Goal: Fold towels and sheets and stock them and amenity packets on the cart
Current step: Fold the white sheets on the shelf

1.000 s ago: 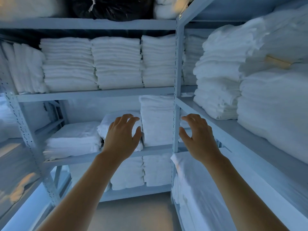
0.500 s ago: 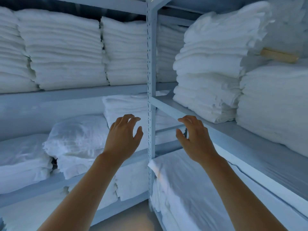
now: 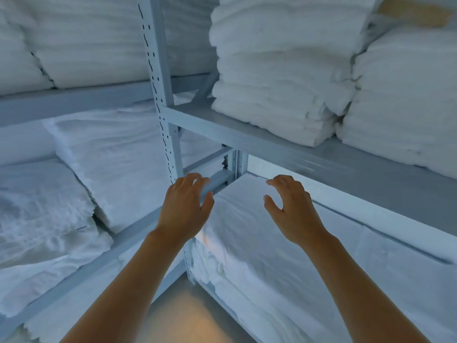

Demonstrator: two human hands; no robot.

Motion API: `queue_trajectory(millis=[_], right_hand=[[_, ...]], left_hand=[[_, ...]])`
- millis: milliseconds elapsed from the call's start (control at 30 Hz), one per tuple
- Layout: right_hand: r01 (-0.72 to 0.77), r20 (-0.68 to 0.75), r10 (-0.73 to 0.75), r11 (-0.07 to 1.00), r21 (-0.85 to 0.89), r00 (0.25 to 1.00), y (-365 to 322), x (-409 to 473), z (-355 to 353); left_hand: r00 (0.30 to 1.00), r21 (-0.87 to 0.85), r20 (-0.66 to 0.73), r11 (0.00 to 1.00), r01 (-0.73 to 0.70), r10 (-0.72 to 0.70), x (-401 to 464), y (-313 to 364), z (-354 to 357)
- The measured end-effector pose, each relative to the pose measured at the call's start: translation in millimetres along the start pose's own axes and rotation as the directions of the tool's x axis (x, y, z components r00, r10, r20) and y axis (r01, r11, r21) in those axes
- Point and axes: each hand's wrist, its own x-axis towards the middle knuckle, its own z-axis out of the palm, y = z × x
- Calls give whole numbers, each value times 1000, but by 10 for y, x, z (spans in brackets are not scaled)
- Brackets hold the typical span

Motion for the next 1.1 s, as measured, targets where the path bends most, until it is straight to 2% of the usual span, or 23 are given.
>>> queue_trajectory(millis=[233,467,767,833,1000,1100], right_hand=[[-165,80,166,986,-23,983,594,-199,550],[-315,174,318,948,-44,932,1303,-423,1173],[-408,256,418,908,-93,872,2170,-668,2057],[-422,262,434,901,-101,862,2330,-694,2263],[-460,317,500,866,-197,806,2688,-792,2835],[-475,315,525,851,-225,790,2860,-836,3161]], left_hand=[[985,-45,171,999,-3,11,48,-158,868],[937,-40,347,999,-36,48,78,-180,1809],[877,-122,458,987,-105,149,35,-260,3169],[836,-114,520,984,-138,177,36,-303,3518],[674,-49,701,958,-282,234,128,-480,4464],[638,-44,716,930,-365,284,227,-516,4927]])
